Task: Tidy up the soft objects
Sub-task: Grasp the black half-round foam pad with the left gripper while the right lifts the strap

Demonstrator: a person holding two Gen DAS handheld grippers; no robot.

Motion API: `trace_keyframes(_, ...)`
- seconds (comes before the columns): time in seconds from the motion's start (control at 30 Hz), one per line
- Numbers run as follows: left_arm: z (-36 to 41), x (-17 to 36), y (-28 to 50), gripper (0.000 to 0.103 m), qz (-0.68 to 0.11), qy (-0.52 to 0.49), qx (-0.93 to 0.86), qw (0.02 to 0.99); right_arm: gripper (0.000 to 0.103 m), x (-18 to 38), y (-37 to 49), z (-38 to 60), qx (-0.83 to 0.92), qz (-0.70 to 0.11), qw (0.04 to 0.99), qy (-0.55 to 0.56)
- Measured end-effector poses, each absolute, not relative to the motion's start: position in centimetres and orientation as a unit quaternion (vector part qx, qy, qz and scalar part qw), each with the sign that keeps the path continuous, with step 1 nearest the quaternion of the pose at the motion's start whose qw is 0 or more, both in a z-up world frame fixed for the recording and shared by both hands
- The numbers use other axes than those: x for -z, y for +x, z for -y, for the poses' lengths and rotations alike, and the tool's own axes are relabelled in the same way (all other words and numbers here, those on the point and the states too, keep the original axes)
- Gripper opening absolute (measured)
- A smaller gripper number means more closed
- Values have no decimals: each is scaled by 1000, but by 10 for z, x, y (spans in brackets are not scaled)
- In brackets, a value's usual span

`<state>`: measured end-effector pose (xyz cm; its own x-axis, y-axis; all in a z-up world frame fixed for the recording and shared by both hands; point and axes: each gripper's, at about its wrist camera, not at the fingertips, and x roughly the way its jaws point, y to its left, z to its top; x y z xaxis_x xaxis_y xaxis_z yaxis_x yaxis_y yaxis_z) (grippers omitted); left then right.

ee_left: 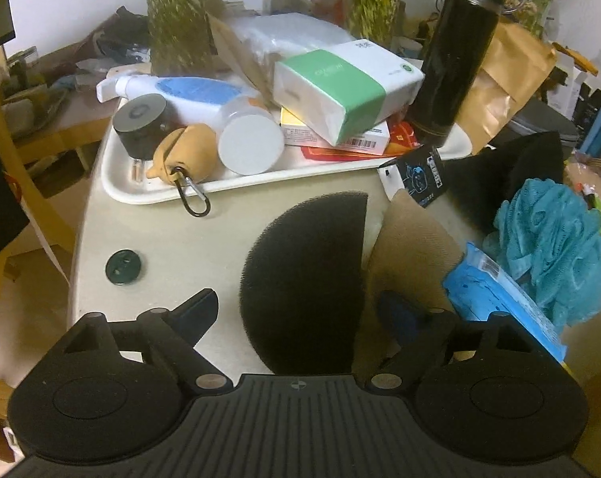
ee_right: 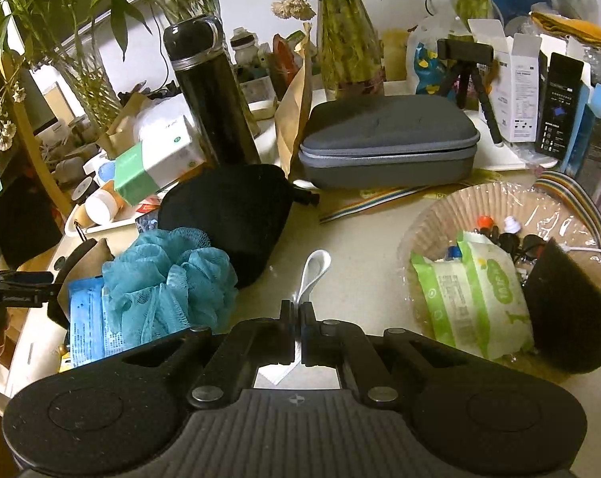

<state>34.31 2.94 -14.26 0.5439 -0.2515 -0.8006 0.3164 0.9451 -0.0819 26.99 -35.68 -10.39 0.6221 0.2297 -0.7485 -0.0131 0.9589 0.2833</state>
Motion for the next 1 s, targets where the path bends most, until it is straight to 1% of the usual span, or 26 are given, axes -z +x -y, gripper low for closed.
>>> trace_keyframes(0.5, -45, 148, 350, 87, -457, -19, 133, 879, 5, 101, 270, 355, -71, -423, 894, 126)
trace_keyframes(0.57, -47, 148, 351, 79, -461, -27, 133, 877, 5, 100, 270, 355, -72, -422, 895, 126)
trace_keyframes(0.6, -47, 149, 352, 61, -466, -29, 133, 874, 5, 100, 270, 354, -73, -422, 895, 125)
trace_keyframes(0.73, -47, 146, 353, 58, -477, -29, 110, 872, 5, 98, 270, 353, -74, -419, 897, 122)
trace_keyframes(1.0, -44, 111, 332, 57, -449, -28, 117, 885, 5, 82, 263, 352, -89, -399, 904, 126)
